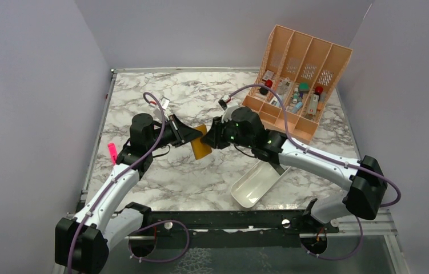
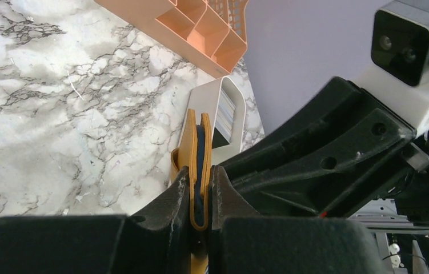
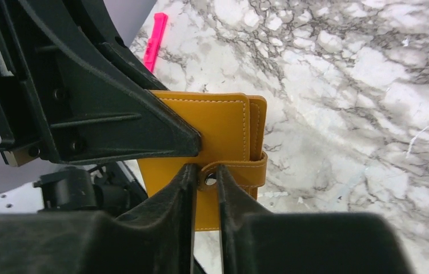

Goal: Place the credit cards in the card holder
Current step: Open the card holder at the center of the board.

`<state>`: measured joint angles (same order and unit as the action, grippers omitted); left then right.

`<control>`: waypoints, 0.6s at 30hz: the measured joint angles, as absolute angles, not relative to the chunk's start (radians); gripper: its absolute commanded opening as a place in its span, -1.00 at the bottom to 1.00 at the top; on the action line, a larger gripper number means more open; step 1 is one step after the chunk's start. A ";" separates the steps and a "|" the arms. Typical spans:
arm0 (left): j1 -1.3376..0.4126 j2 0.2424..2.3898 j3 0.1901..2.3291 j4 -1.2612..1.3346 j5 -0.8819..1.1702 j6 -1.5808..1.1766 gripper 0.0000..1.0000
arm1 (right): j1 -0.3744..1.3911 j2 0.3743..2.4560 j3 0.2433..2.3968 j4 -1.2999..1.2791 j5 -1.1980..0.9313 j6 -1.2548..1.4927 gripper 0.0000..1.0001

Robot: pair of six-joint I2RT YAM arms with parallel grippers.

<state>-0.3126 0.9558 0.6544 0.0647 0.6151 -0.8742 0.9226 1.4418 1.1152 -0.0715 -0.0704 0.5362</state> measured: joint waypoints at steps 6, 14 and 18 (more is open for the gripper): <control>-0.315 0.953 0.654 0.055 0.604 -0.876 -1.00 | 0.937 1.411 1.075 -0.055 0.026 0.530 -0.98; -0.329 0.945 0.664 0.018 0.608 -0.861 -0.90 | 0.928 1.379 0.973 -0.052 0.127 0.503 -0.98; -0.330 0.970 0.664 0.006 0.605 -0.827 -0.45 | 0.928 1.331 0.912 -0.013 0.104 0.489 -0.98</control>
